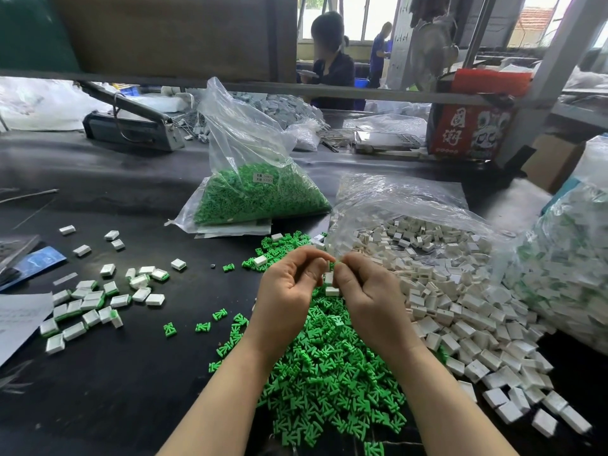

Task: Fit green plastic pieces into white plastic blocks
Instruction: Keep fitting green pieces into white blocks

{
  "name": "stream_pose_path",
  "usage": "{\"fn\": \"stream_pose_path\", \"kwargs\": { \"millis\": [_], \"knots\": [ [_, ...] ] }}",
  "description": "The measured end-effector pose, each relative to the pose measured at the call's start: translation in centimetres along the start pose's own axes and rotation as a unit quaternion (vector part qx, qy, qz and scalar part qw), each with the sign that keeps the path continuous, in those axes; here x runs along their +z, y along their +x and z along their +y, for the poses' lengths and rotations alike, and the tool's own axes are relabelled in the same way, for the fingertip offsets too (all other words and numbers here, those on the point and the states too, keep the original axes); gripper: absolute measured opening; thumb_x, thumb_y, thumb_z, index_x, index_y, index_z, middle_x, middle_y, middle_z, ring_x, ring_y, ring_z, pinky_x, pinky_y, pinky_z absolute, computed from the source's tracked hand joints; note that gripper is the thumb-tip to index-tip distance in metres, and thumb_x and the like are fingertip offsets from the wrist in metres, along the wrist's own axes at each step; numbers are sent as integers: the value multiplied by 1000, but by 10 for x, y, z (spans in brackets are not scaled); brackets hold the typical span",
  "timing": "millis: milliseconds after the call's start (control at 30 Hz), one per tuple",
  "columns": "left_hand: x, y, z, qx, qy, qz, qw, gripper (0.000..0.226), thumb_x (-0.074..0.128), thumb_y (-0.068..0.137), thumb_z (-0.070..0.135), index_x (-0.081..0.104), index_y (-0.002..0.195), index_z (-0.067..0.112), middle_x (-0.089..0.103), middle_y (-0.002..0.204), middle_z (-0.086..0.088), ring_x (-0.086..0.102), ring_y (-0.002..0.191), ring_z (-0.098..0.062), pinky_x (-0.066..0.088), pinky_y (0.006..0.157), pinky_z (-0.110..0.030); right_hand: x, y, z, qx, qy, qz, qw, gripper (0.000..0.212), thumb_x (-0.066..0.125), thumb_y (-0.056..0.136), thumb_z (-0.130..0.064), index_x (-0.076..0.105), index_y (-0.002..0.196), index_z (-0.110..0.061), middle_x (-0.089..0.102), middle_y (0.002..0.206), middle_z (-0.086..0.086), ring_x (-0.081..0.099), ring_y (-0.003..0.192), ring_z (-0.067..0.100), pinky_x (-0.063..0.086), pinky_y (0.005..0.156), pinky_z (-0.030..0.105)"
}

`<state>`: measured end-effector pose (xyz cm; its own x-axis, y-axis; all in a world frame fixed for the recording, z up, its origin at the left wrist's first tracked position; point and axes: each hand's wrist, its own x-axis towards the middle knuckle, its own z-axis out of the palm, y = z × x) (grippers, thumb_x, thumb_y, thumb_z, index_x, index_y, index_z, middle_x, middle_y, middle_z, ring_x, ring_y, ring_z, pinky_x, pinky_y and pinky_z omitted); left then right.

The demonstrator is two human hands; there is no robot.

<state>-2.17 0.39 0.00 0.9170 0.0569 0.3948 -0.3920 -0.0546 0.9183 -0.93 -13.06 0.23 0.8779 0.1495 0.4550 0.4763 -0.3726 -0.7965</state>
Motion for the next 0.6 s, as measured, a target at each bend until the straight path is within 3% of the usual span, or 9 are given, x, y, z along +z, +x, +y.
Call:
{"fn": "stream_pose_path", "kwargs": {
  "millis": [133, 300, 400, 533, 600],
  "knots": [
    [2, -1, -2, -52, 7, -11, 999, 19, 49, 102, 20, 59, 88, 13, 55, 66, 8, 45, 59, -3, 38, 59, -18, 3, 0, -3, 22, 47, 4, 999, 29, 47, 91, -31, 54, 74, -9, 50, 60, 9, 41, 56, 13, 35, 55, 47],
    [4, -3, -2, -50, 36, -44, 997, 34, 39, 106, 27, 49, 74, 22, 42, 64, 8, 37, 62, -10, 34, 59, -26, 6, 0, -1, 32, 62, -3, 998, 29, 44, 92, -30, 48, 69, -12, 44, 57, -9, 38, 56, 8, 32, 55, 43],
    [4, -3, -4, -62, 24, -52, 996, 34, 39, 106, 26, 48, 74, 23, 41, 66, 7, 36, 63, -11, 33, 60, -31, 7, 1, 1, 47, 73, -16, 996, 30, 43, 92, -30, 45, 66, -17, 43, 56, -9, 37, 57, 12, 31, 55, 45],
    [10, -5, -4, -96, -40, -52, 993, 28, 41, 101, 33, 52, 77, 21, 45, 66, 13, 40, 64, -5, 38, 63, -19, 7, 1, 1, 57, 82, -15, 995, 29, 43, 90, -30, 47, 63, -20, 47, 57, -10, 41, 59, 11, 35, 58, 44],
    [13, -5, -3, -103, -59, -49, 992, 28, 42, 95, 39, 55, 84, 16, 47, 71, 8, 42, 71, -11, 40, 70, -29, 8, 1, 0, 56, 67, -6, 996, 30, 42, 90, -31, 47, 62, -21, 49, 55, -13, 41, 57, 6, 34, 56, 35]
  ]
}}
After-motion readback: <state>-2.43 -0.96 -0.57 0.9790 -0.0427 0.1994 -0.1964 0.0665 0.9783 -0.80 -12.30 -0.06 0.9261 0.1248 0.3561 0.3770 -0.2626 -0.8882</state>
